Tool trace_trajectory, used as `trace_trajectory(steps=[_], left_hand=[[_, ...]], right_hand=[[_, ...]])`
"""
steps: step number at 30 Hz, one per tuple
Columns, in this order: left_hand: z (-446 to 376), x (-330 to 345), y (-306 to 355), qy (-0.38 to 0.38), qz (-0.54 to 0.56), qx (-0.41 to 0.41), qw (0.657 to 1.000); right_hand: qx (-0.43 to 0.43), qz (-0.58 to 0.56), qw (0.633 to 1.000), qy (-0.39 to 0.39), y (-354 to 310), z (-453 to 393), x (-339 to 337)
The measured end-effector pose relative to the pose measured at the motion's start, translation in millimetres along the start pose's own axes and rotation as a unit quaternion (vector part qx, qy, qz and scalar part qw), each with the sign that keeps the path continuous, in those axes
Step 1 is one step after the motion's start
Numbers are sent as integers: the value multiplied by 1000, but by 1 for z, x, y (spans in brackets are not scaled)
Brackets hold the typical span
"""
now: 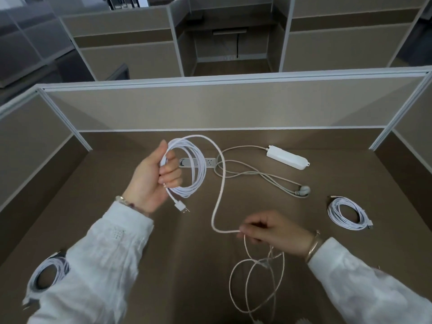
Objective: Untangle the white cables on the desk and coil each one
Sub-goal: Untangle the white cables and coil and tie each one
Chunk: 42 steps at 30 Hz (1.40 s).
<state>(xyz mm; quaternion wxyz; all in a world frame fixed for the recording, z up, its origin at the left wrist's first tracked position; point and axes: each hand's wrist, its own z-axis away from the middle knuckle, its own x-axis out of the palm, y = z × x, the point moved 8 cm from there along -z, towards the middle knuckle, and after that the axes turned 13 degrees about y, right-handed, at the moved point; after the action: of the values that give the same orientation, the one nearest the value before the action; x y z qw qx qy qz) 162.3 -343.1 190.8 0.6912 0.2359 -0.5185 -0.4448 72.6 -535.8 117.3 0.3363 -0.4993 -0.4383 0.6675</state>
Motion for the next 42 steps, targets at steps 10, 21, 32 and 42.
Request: trace_trajectory(steps=[10,21,32,42], left_hand=[[25,34,-58,-34,-240,-42,969],[47,57,-79,-92,-202,-143,964],[48,64,-82,-136,-147,-208,958],[41,51,-84,-68,-154,-189,968]], right_hand=[[-204,-1,933,297,-93,0,-35],[-272,71,865,416,-104,24,-46],[-279,40,856,433,-108,23,-64],[-100,45,985,133,-75,-14,-41]])
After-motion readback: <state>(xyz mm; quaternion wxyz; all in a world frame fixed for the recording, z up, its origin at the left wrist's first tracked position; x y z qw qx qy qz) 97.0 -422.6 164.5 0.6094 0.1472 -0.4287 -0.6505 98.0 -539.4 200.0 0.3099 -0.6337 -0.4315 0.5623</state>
